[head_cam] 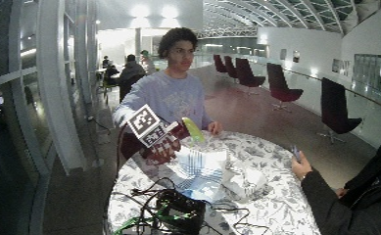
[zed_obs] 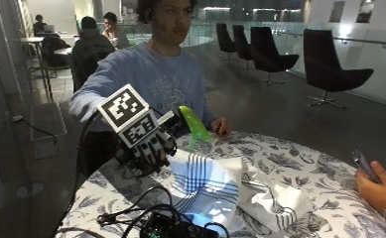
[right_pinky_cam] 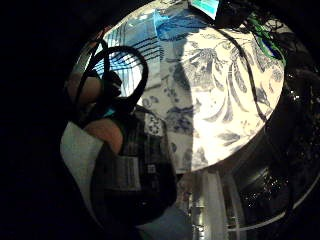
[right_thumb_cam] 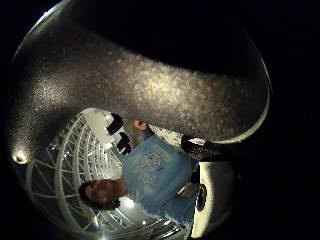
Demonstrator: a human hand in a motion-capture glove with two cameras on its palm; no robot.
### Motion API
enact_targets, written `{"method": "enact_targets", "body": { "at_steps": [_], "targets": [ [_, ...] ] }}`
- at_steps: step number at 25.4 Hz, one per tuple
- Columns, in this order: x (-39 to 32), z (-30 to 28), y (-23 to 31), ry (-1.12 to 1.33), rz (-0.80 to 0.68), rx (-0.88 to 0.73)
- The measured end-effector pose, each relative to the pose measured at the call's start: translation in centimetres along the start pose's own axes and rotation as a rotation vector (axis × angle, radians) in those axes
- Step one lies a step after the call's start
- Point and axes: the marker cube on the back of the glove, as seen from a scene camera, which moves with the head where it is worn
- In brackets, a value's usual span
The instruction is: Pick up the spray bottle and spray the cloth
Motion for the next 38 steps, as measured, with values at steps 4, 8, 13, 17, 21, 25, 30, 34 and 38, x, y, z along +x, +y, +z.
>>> {"method": "enact_targets", "body": {
  "at_steps": [4,8,13,17,21,25,30,34,38],
  "targets": [
    [0.0,0.1,0.0,-0.001,0.009,0.002],
    [0.1,0.2,-0.1,0.008,0.019,0.001],
    [0.0,0.4,-0.1,0.017,0.024,0.0],
    [-0.1,0.2,-0.1,0.018,0.025,0.008],
    [-0.2,0.3,-0.1,0.025,0.022,0.011],
    [-0.3,0.3,-0.1,0.032,0.021,0.014],
    [-0.7,0.2,0.2,0.012,-0.002,0.054],
    [-1.7,-0.4,0.8,-0.087,-0.085,0.165],
    [-4.3,-1.1,1.9,-0.288,-0.255,0.347]
  ]
}}
